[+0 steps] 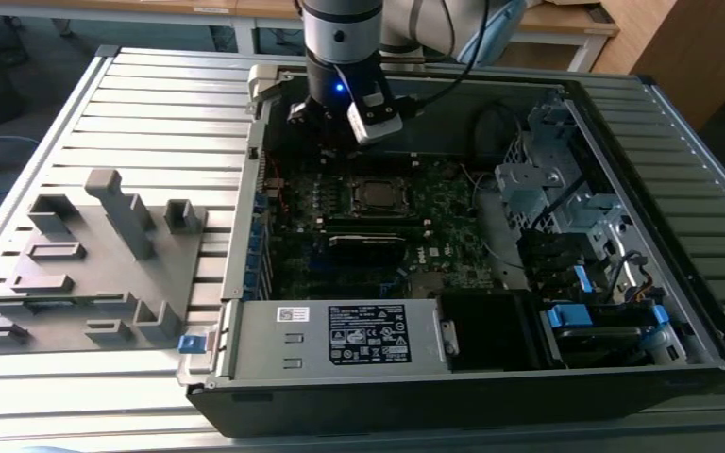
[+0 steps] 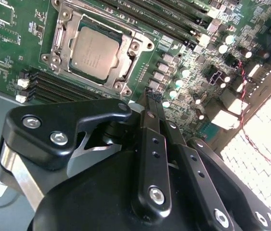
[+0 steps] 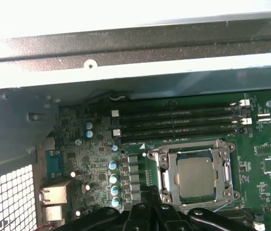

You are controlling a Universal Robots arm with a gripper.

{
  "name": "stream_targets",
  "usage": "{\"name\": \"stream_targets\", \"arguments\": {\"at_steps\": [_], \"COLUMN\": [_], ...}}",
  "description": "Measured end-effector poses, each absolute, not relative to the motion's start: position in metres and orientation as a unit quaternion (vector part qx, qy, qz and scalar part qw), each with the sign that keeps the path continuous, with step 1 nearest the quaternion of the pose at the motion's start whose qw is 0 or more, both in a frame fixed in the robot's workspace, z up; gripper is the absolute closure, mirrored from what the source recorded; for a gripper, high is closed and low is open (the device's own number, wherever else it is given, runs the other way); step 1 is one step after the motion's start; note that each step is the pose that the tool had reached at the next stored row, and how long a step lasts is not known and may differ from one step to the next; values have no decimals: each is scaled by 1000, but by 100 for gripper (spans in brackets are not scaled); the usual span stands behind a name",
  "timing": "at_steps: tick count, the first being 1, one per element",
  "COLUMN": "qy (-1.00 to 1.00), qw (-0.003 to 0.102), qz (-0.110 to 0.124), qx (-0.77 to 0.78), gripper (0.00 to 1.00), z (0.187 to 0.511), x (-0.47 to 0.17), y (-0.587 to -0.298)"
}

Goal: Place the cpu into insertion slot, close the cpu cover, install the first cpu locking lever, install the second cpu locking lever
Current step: 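Install the first cpu locking lever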

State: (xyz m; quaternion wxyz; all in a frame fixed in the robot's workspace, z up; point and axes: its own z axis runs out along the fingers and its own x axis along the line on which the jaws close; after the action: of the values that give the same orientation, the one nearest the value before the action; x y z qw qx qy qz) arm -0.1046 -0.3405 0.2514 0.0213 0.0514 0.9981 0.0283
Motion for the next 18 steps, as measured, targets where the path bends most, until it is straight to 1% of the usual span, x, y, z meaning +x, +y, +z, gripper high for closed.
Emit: {"name": "stream_targets", "arguments": {"at_steps": [7,11,18], "qy": [997,996,996], "qw": [20,20,21], "qz": [49,65,69], "qx": [52,52,52], "gripper": [89,89,89], "z": [251,251,251], "x": [-105,-105,-112], "y": [-341,-341,-342]}}
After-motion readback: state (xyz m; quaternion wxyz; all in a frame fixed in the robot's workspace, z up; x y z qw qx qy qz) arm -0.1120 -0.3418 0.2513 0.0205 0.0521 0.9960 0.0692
